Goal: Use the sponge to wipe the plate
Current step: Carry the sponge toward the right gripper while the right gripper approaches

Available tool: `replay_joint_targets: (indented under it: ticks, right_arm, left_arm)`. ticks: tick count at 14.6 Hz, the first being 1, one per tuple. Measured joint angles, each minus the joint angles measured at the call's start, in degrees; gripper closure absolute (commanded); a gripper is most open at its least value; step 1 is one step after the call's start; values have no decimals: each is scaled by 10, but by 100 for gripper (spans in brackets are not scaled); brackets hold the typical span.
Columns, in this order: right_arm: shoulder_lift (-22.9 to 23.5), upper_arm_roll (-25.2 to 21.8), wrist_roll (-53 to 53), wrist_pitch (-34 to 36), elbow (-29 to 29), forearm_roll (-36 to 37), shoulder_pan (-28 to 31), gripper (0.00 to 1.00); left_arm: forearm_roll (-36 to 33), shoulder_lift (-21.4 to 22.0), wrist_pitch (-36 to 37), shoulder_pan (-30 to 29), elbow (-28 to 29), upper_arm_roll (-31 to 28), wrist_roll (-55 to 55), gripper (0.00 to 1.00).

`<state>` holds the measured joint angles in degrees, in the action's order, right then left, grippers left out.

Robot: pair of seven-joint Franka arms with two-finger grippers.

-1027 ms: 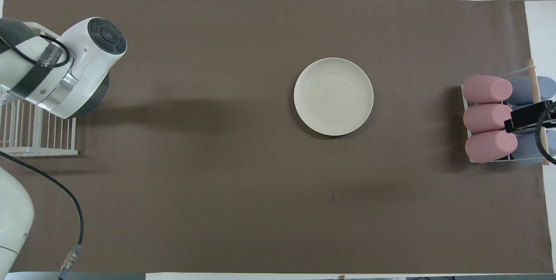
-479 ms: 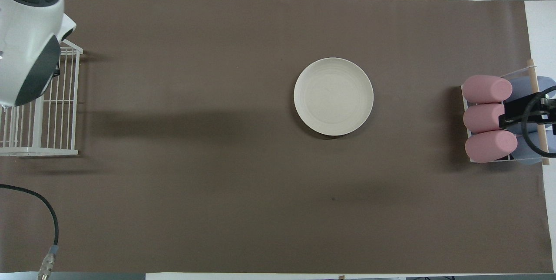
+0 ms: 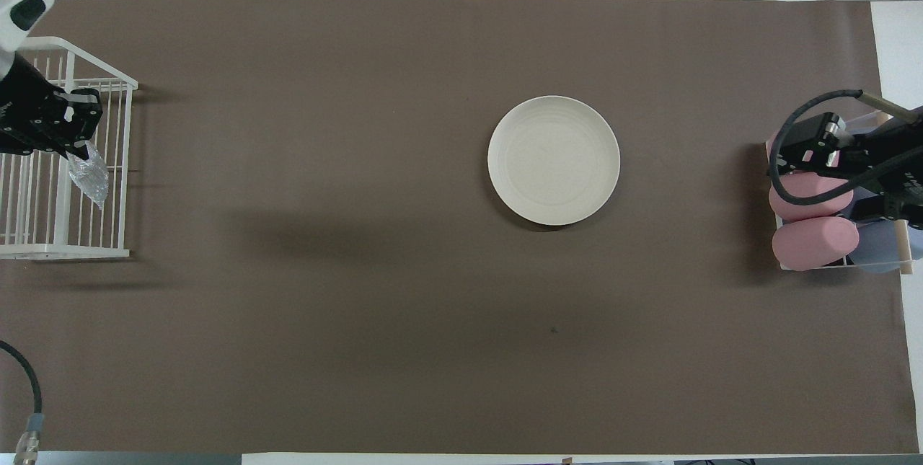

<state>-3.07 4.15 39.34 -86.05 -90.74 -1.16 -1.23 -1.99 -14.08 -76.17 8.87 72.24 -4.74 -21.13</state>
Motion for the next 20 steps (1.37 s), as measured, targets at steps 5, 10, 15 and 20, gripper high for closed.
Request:
replay_joint_targets:
  ticks: [5,10,15,20]
  right_arm:
    - [-10,4,230,-16,-26,0,-41,0]
    - [-20,6,408,9,-36,-47,-58,0]
    - [-24,14,520,8,-38,-65,-92,0]
    - [-26,16,547,1,-44,-67,-107,0]
  left_arm:
    - [284,44,4,-80,6,-2,-34,100]
    - [480,124,-92,-95,190,1,-29,100]
    - [632,265,-214,-56,458,11,114,100]
    - [740,323,-250,12,583,14,247,100]
